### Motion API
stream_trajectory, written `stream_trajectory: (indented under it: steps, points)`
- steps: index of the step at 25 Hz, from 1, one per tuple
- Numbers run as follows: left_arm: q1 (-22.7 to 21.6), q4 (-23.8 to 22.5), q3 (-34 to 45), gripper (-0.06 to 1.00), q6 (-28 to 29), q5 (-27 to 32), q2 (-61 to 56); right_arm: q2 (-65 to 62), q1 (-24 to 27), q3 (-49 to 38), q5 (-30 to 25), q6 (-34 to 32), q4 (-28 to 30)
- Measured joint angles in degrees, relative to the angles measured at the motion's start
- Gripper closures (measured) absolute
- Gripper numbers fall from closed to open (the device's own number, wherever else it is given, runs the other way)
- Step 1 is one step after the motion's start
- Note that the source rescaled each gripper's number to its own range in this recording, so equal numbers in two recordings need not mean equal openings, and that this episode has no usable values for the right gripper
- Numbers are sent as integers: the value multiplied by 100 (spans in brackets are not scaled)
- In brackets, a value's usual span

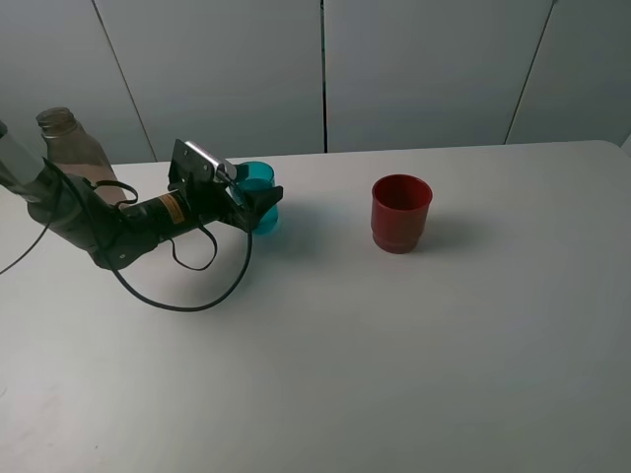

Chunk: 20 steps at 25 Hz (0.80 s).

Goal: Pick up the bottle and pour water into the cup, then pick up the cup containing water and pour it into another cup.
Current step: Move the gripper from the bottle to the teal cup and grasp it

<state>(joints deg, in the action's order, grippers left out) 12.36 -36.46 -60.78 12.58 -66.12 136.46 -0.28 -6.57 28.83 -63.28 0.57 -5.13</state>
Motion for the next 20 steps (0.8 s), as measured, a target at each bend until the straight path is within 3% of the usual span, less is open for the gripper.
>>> stream_trajectory:
  steps: [20]
  points:
    - [80, -10, -318, 0, 226, 206, 306, 0, 0, 0, 0, 0, 0]
